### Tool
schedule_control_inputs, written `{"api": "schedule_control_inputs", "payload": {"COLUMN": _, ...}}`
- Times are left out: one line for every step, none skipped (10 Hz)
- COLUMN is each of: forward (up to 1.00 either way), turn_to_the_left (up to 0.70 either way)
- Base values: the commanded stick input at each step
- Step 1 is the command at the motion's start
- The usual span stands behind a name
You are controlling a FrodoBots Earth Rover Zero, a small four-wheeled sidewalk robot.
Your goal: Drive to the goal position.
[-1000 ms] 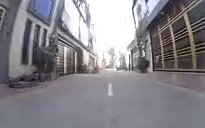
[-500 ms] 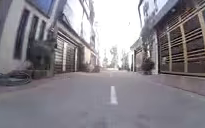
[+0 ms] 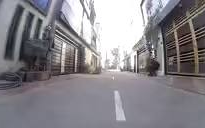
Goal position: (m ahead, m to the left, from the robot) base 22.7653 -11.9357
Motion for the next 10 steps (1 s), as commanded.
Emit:
{"api": "schedule_control_inputs", "payload": {"forward": 1.00, "turn_to_the_left": -0.27}}
{"api": "schedule_control_inputs", "payload": {"forward": 1.00, "turn_to_the_left": -0.27}}
{"api": "schedule_control_inputs", "payload": {"forward": 1.00, "turn_to_the_left": -0.27}}
{"api": "schedule_control_inputs", "payload": {"forward": 1.00, "turn_to_the_left": -0.27}}
{"api": "schedule_control_inputs", "payload": {"forward": 1.00, "turn_to_the_left": -0.27}}
{"api": "schedule_control_inputs", "payload": {"forward": 1.00, "turn_to_the_left": -0.12}}
{"api": "schedule_control_inputs", "payload": {"forward": 1.00, "turn_to_the_left": 0.00}}
{"api": "schedule_control_inputs", "payload": {"forward": 1.00, "turn_to_the_left": 0.00}}
{"api": "schedule_control_inputs", "payload": {"forward": 1.00, "turn_to_the_left": 0.00}}
{"api": "schedule_control_inputs", "payload": {"forward": 1.00, "turn_to_the_left": 0.00}}
